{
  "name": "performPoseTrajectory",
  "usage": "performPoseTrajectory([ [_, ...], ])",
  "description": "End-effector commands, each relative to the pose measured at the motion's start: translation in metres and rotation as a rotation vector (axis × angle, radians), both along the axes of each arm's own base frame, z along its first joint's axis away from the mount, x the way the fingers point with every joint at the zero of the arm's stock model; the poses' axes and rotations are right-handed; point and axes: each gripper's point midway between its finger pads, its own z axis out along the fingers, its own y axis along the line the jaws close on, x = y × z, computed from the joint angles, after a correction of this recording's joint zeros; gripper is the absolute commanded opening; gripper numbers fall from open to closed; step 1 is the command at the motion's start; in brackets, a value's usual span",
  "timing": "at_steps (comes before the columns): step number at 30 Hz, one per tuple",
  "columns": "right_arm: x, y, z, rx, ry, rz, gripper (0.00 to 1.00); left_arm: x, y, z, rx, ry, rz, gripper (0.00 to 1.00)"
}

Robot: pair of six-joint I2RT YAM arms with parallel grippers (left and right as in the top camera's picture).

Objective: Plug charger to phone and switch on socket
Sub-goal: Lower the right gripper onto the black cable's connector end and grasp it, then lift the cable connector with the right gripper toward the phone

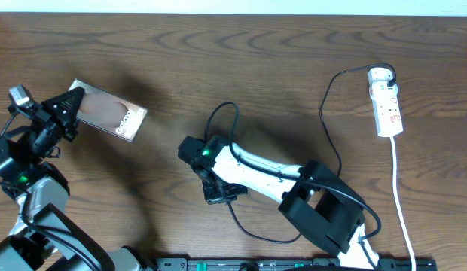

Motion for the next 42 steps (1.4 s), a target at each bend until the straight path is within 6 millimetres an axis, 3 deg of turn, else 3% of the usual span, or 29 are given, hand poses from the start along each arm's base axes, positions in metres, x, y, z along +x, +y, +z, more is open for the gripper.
performPoseTrajectory([
  [1, 0.008, 0.013, 0.007, 0.071, 0.028, 0.067, 0.01, -0.002, -0.001, 0.008, 0.039, -0.033, -0.009, 0.07],
  [5, 0.017, 0.033, 0.029, 0.225, 0.076, 0.177, 0.01, -0.002, -0.001, 0.008, 0.039, -0.033, -0.009, 0.07],
  [12, 0.034, 0.047, 0.077, 0.577, 0.206, 0.328, 0.01, -0.003, -0.002, 0.008, 0.05, -0.038, -0.02, 0.07],
  [17, 0.045, 0.038, 0.115, 0.92, 0.263, 0.432, 0.01, -0.005, -0.006, 0.007, 0.071, -0.048, -0.044, 0.07],
  [23, 0.064, 0.019, 0.145, 1.192, 0.173, 0.55, 0.01, -0.008, -0.012, 0.006, 0.094, -0.059, -0.082, 0.07],
  [31, 0.072, 0.012, 0.152, 1.29, 0.056, 0.688, 0.01, -0.015, -0.052, 0.003, 0.167, -0.11, -0.258, 0.07],
  [42, 0.052, 0.028, 0.156, 1.329, 0.072, 0.765, 0.01, -0.016, -0.121, 0.003, 0.231, -0.202, -0.474, 0.07],
])
